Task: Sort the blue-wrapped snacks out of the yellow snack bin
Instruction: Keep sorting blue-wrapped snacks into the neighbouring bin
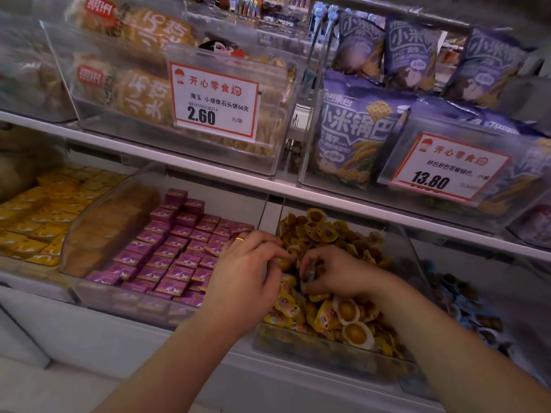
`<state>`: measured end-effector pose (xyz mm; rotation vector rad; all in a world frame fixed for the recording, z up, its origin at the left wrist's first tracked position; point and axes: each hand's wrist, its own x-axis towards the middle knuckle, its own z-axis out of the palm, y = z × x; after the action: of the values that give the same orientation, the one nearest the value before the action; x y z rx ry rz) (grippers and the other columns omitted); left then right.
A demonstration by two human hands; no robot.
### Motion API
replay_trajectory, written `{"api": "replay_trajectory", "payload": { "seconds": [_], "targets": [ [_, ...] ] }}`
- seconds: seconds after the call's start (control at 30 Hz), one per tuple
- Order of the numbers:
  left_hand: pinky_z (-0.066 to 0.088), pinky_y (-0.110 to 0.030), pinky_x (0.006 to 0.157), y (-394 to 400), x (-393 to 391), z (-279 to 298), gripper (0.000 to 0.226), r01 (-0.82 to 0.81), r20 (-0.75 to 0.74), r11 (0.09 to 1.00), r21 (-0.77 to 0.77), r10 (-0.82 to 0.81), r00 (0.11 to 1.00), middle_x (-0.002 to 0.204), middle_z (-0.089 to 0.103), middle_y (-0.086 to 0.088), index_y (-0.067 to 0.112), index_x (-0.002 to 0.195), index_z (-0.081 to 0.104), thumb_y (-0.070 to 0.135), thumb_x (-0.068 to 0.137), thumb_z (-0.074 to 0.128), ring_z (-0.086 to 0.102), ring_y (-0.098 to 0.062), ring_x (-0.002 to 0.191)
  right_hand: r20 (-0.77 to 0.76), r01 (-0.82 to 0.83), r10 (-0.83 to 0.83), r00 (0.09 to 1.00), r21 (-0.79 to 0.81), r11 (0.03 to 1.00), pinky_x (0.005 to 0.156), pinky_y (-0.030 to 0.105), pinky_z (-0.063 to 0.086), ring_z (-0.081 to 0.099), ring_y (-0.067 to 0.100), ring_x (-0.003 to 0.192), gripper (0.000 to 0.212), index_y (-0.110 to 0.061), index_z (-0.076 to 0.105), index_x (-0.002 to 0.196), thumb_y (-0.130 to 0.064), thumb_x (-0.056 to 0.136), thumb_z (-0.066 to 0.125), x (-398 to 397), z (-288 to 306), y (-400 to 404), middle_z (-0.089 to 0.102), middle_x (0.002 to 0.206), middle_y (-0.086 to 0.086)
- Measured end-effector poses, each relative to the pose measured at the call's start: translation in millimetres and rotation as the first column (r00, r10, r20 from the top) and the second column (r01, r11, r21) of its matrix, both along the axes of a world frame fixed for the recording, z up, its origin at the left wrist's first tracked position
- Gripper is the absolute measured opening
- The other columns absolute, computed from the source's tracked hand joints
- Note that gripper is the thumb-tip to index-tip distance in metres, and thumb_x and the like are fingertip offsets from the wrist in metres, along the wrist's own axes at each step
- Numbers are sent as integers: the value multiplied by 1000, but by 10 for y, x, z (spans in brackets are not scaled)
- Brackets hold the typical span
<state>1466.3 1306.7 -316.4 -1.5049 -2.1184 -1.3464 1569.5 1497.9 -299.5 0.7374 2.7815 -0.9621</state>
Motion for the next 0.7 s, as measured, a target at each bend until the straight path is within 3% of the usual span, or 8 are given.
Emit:
{"api": "replay_trajectory", "payload": {
  "seconds": [0.17, 0.23, 0.33, 0.43, 0.5, 0.57, 0.63, 0.7],
  "targets": [
    [41, -37, 96, 56, 163, 69, 22, 5, -171, 989, 146, 20, 985, 108, 64, 5, 18, 95, 72, 13, 85, 53, 56, -18, 110, -306, 217, -349, 886, -392, 894, 56, 17, 50, 66, 3, 68, 25, -17, 70, 87, 3, 75, 79, 319, 156, 25, 71, 79, -7],
    [41, -28, 96, 119, 312, 83, 25, 84, -143, 985, 149, -62, 988, 113, 62, 5, 18, 102, 71, 14, 86, 52, 54, -15, 113, -331, 222, -460, 824, -558, 799, 66, 24, 51, 67, 14, 76, 28, -10, 67, 92, 13, 76, 72, 431, 191, 19, 71, 87, 5],
    [37, -7, 93, 261, 505, 25, 34, 155, 62, 988, 27, -156, 986, 127, 50, 15, 28, 124, 57, 27, 91, 48, 50, -3, 114, -319, 195, -511, 798, -665, 720, 87, 43, 44, 60, 31, 91, 31, -3, 65, 98, 18, 77, 66, 554, 246, -37, 64, 97, 22],
    [45, -9, 92, 450, 569, -82, 45, 290, 404, 955, -66, -240, 883, 132, 48, 22, 41, 138, 43, 37, 96, 57, 52, 3, 115, -296, 208, -504, 811, -660, 722, 90, 44, 49, 62, 31, 94, 34, 1, 63, 105, 18, 77, 66, 622, 238, -105, 66, 100, 23],
    [51, -12, 86, 539, 537, -102, 41, 359, 547, 932, -56, -272, 792, 119, 59, 23, 53, 124, 49, 31, 94, 64, 59, 5, 108, -268, 201, -490, 829, -676, 709, 94, 48, 49, 63, 32, 96, 39, 6, 60, 114, 17, 77, 66, 641, 188, -137, 66, 106, 28],
    [52, -11, 74, 592, 460, -93, 37, 288, 561, 957, -42, -216, 799, 105, 68, 18, 52, 108, 57, 21, 91, 68, 65, 5, 92, -258, 215, -530, 807, -708, 672, 90, 43, 52, 64, 30, 94, 42, 3, 59, 120, 15, 81, 67, 645, 141, -131, 66, 110, 28],
    [56, -17, 67, 607, 372, -82, 26, 184, 579, 983, -18, -140, 803, 95, 72, 13, 41, 101, 64, 18, 90, 70, 67, 3, 82, -260, 254, -623, 738, -748, 613, 78, 30, 56, 66, 24, 88, 41, -3, 60, 122, 12, 84, 66, 616, 101, -131, 68, 110, 22],
    [56, -21, 63, 620, 355, -81, 23, 147, 605, 989, 11, -124, 787, 88, 72, 12, 37, 100, 65, 17, 89, 70, 68, 1, 76, -242, 296, -738, 630, -804, 516, 76, 31, 58, 68, 26, 91, 38, -5, 63, 120, 6, 84, 69, 602, 69, -103, 69, 113, 23]
  ]
}}
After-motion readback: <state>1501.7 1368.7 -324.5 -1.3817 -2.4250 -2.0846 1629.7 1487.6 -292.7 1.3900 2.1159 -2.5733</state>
